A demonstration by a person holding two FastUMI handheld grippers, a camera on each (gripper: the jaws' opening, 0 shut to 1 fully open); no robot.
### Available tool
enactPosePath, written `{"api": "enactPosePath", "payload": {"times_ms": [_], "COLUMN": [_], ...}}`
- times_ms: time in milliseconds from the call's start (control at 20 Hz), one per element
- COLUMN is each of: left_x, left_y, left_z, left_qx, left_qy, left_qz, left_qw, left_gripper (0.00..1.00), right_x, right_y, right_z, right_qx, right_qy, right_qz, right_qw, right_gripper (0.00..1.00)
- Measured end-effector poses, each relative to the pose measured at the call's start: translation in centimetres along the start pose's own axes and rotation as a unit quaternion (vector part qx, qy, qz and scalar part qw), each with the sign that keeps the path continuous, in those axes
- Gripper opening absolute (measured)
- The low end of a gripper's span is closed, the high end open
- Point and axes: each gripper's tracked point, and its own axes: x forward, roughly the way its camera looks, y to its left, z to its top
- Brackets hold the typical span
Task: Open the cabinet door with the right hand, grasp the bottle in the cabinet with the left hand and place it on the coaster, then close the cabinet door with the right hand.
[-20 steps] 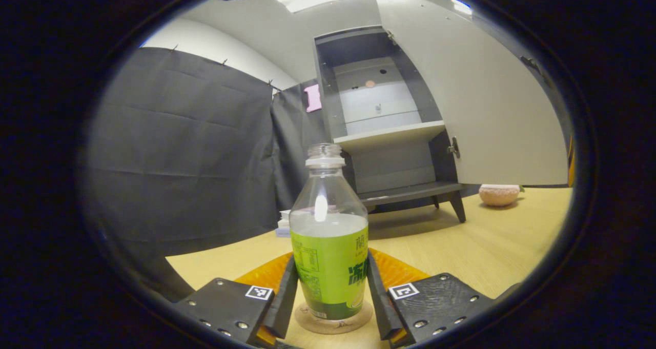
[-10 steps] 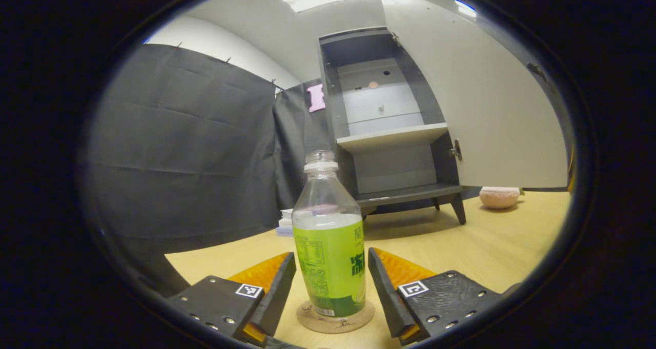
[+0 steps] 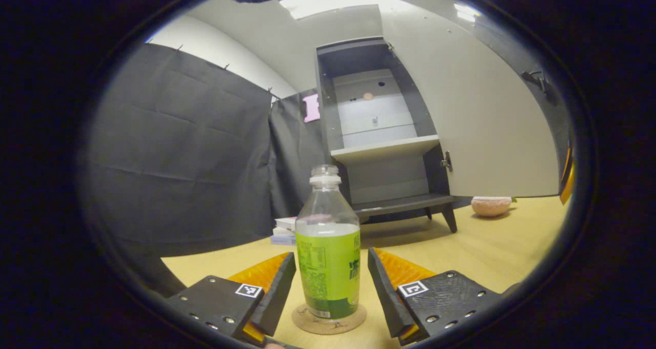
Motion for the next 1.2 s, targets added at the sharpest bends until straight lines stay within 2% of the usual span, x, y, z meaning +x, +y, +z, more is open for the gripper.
{"api": "enactPosePath", "payload": {"times_ms": [150, 200, 300, 400, 450, 650, 700, 850, 950, 1000, 1100, 1150, 1200], "left_x": [-0.3, -0.3, -0.3, -0.7, -0.9, -1.6, -1.7, -2.0, -2.4, -2.6, -3.4, -3.7, -4.1], "left_y": [0.3, 0.9, 1.3, 1.2, 1.2, 0.7, 0.7, 1.0, 1.2, 1.1, 0.9, 1.0, 0.9], "left_z": [-0.3, -0.7, -0.9, -1.0, -0.8, 0.2, 0.5, 1.4, 2.9, 3.9, 6.1, 7.5, 8.9], "left_qx": [0.002, 0.002, -0.001, -0.002, 0.001, 0.009, 0.007, 0.004, -0.001, -0.006, -0.001, 0.0, -0.004], "left_qy": [0.007, 0.012, 0.016, 0.021, 0.021, 0.018, 0.016, 0.019, 0.017, 0.015, 0.017, 0.02, 0.021], "left_qz": [0.001, 0.007, 0.011, 0.008, 0.008, 0.002, 0.002, 0.008, 0.01, 0.005, -0.004, -0.008, -0.012], "left_qw": [1.0, 1.0, 1.0, 1.0, 1.0, 1.0, 1.0, 1.0, 1.0, 1.0, 1.0, 1.0, 1.0], "left_gripper": [0.8, 0.84, 0.8, 0.84, 0.8, 0.8, 0.84, 0.8, 0.8, 0.84, 0.84, 0.8, 0.84], "right_x": [-0.1, -0.1, -0.1, 0.0, 0.0, 0.1, 0.1, -0.1, -0.4, -0.5, -0.7, -0.8, -1.0], "right_y": [0.3, 0.3, 0.2, 0.2, 0.1, 0.2, 0.3, 0.3, -0.1, -0.4, -1.2, -1.8, -2.2], "right_z": [0.0, -0.1, -0.3, -0.6, -0.7, -1.0, -1.1, -1.2, -1.2, -1.1, -0.9, -0.7, -0.4], "right_qx": [0.001, -0.003, -0.008, -0.007, -0.006, -0.002, -0.002, -0.001, 0.003, 0.004, 0.019, 0.029, 0.039], "right_qy": [-0.001, -0.003, -0.001, 0.001, 0.002, 0.005, 0.005, 0.004, 0.002, -0.001, -0.008, -0.012, -0.018], "right_qz": [0.003, 0.003, 0.004, 0.004, 0.002, 0.003, 0.004, 0.005, 0.003, -0.002, -0.01, -0.016, -0.022], "right_qw": [1.0, 1.0, 1.0, 1.0, 1.0, 1.0, 1.0, 1.0, 1.0, 1.0, 1.0, 0.999, 0.999], "right_gripper": [0.91, 0.91, 0.91, 0.91, 0.91, 0.91, 0.91, 0.91, 0.91, 0.91, 0.9, 0.9, 0.9]}}
